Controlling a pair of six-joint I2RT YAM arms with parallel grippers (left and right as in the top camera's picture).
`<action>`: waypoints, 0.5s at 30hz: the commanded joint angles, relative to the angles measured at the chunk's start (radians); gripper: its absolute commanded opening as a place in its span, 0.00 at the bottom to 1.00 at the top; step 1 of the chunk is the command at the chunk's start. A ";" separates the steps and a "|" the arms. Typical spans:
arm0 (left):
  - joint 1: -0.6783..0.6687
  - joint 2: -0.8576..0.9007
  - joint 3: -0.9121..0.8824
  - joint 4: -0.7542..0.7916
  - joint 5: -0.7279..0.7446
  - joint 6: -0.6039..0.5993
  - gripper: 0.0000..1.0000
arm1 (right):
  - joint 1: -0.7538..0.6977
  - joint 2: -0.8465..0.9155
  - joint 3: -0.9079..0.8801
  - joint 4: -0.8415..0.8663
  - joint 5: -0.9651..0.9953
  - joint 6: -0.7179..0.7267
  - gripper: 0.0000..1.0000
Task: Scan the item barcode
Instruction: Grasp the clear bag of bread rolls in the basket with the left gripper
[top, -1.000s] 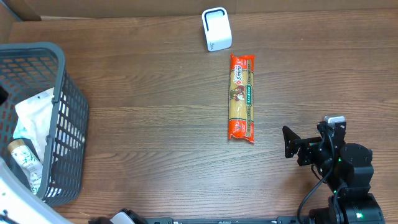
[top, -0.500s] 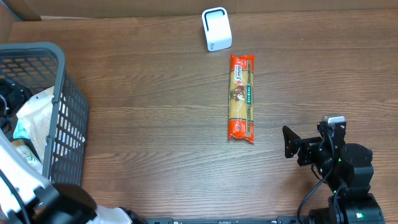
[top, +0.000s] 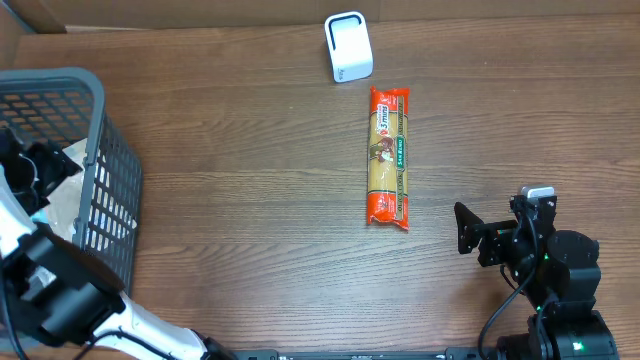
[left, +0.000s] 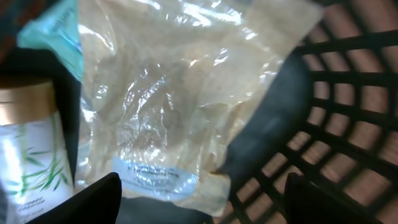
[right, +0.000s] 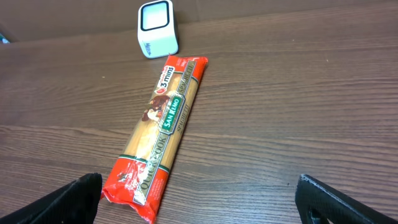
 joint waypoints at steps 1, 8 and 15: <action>-0.013 0.049 -0.011 -0.001 -0.022 0.025 0.77 | 0.006 -0.002 -0.006 0.005 0.003 0.000 1.00; -0.087 0.112 -0.011 0.024 -0.099 0.032 0.88 | 0.006 -0.002 -0.006 0.005 0.003 0.000 1.00; -0.130 0.156 -0.013 0.026 -0.285 -0.062 0.93 | 0.006 -0.002 -0.006 0.005 0.003 0.000 1.00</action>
